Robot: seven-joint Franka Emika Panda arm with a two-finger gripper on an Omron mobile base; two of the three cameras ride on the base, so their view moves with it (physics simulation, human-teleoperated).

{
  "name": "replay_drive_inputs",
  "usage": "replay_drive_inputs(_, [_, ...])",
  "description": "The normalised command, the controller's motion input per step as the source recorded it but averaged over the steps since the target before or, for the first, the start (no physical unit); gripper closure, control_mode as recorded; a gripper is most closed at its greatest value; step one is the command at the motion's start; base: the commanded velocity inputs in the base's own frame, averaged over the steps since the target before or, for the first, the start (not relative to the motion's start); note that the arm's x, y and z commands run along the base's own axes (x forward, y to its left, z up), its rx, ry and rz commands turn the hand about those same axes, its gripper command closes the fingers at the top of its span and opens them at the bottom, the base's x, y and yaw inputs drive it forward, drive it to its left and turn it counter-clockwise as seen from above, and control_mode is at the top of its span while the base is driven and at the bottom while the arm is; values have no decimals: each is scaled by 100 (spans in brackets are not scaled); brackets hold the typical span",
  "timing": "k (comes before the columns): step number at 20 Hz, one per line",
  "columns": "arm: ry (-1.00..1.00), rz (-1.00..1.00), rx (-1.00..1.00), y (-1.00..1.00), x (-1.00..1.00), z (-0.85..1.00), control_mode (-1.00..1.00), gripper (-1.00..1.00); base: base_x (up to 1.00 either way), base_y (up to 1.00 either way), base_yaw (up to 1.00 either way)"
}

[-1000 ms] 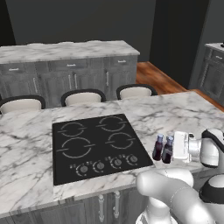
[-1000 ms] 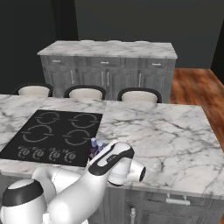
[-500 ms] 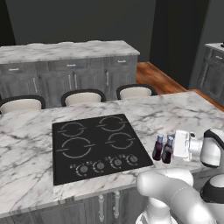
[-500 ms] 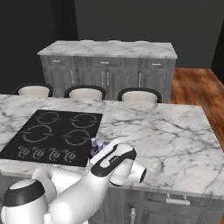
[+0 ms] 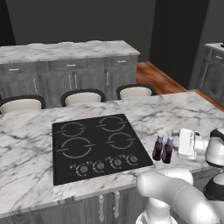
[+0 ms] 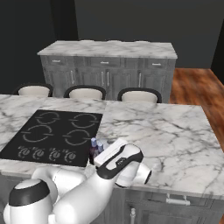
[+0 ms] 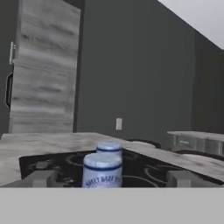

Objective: Take 2 condiments from the cabinet and move them on the counter near the stove.Make sure the condiments are lined up with each other, next to each other.

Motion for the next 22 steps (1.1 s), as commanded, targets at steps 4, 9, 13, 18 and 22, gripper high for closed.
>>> replay_drive_inputs(4, [-7,0,0,-1,-7,25,-100,-100,0,0,0])
replay_drive_inputs(9, [-6,0,0,-4,-9,46,-100,-100,0,0,0])
replay_drive_inputs(13, [9,-2,0,-2,-18,73,-100,-100,0,0,0])
replay_drive_inputs(18, [37,-15,-23,15,-18,60,-100,-100,0,0,0])
replay_drive_inputs(22, [53,-25,-25,19,-18,64,-100,-100,0,0,0])
